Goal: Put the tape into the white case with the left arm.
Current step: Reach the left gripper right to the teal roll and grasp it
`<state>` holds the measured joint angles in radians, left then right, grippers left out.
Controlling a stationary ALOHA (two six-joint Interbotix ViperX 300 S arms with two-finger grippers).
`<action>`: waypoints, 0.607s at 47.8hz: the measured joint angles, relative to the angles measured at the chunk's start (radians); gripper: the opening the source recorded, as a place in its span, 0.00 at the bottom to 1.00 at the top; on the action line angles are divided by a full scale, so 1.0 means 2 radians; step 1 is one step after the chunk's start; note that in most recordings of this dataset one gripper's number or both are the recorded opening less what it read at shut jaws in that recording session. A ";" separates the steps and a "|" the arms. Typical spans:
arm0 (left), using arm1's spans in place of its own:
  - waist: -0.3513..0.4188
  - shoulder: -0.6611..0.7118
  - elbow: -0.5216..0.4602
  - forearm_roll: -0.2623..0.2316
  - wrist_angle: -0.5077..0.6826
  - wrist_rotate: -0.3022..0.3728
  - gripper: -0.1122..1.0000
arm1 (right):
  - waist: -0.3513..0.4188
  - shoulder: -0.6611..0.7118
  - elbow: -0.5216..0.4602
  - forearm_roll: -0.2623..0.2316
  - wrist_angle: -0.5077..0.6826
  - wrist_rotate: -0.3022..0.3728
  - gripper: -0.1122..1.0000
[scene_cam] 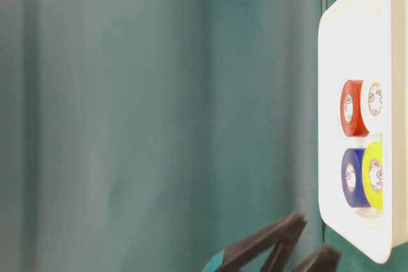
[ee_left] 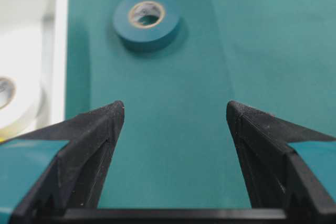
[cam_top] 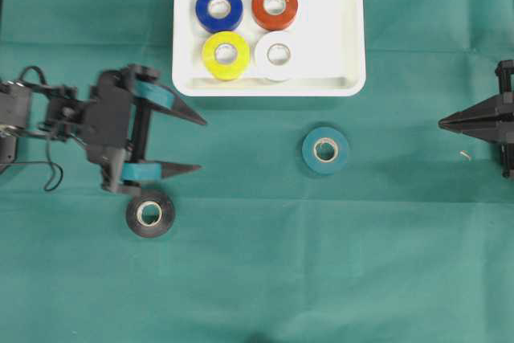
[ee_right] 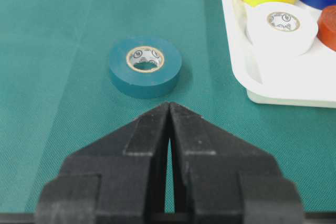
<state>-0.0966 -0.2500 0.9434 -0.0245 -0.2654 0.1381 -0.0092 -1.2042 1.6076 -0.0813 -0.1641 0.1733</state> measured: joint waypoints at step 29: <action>-0.003 0.136 -0.140 0.000 0.083 0.003 0.82 | 0.000 0.000 0.000 -0.001 0.000 0.000 0.02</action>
<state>-0.1028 0.0215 0.6627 -0.0245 -0.0997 0.1442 -0.0092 -1.2042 1.6076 -0.0828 -0.1641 0.1733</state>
